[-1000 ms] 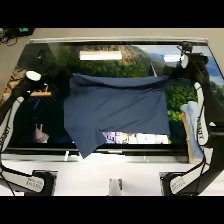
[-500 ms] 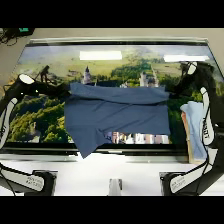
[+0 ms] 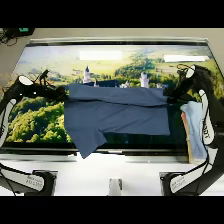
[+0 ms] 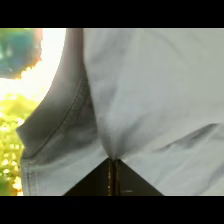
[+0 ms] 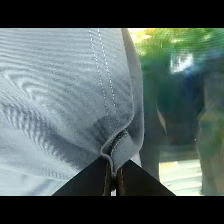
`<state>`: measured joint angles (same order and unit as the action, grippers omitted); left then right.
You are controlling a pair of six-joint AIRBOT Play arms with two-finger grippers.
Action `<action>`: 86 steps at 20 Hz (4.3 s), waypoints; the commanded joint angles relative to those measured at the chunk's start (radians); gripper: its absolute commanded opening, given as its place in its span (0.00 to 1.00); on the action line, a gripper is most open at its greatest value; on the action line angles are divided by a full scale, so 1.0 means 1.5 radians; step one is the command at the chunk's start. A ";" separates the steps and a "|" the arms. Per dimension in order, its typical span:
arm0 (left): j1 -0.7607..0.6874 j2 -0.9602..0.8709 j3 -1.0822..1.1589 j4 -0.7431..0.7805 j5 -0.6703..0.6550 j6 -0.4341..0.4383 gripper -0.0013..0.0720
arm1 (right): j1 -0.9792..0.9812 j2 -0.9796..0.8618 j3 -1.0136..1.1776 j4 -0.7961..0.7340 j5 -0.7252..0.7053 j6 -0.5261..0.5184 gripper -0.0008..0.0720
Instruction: Fold the shirts.
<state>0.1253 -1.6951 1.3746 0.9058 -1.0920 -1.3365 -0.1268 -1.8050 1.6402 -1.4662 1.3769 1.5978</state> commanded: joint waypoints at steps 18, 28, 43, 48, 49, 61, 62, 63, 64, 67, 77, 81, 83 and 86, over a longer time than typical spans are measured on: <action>0.095 0.275 -0.471 -0.015 -0.113 0.056 0.61 | -0.071 0.196 -0.201 0.029 0.099 -0.031 0.62; 0.080 0.286 -0.539 -0.068 -0.029 0.063 0.61 | -0.071 0.268 -0.315 0.026 0.071 -0.043 0.59; -0.004 0.272 -0.541 -0.071 0.012 0.048 0.06 | -0.071 0.290 -0.450 0.032 -0.019 -0.035 0.68; -0.004 0.274 -0.541 -0.071 0.005 0.048 0.06 | -0.071 0.290 -0.497 0.037 -0.053 -0.018 0.67; -0.004 0.274 -0.541 -0.071 0.006 0.048 0.06 | -0.071 0.290 -0.507 0.047 -0.059 -0.018 0.67; -0.004 0.276 -0.541 -0.098 -0.006 0.046 0.06 | -0.071 0.285 -0.546 0.099 -0.161 -0.013 0.20; -0.004 0.276 -0.541 -0.098 -0.006 0.046 0.06 | -0.071 0.285 -0.546 0.099 -0.164 -0.012 0.05; -0.004 0.276 -0.541 -0.098 -0.006 0.046 0.06 | -0.071 0.285 -0.546 0.099 -0.167 -0.013 0.04; -0.004 0.276 -0.541 -0.098 -0.006 0.046 0.06 | -0.071 0.285 -0.545 0.098 -0.167 -0.013 0.04; -0.004 0.283 -0.522 -0.098 -0.026 0.075 0.06 | -0.071 0.294 -0.524 0.098 -0.158 -0.021 0.04; -0.005 0.211 -0.114 -0.098 -0.019 0.017 0.05 | -0.069 0.275 -0.257 0.105 -0.239 0.005 0.04; -0.022 0.067 0.016 -0.098 -0.020 -0.037 0.05 | -0.045 0.139 -0.132 0.097 -0.253 0.025 0.04; -0.024 0.010 0.062 -0.098 -0.017 -0.056 0.05 | -0.039 0.084 -0.091 0.099 -0.269 0.046 0.04; -0.023 -0.050 0.113 -0.098 0.001 -0.068 0.05 | -0.037 0.034 -0.069 0.100 -0.294 0.082 0.04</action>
<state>0.0940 -1.6741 1.4563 0.7586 -1.1114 -1.4063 -0.1883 -1.6733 1.4818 -1.3170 0.9779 1.6676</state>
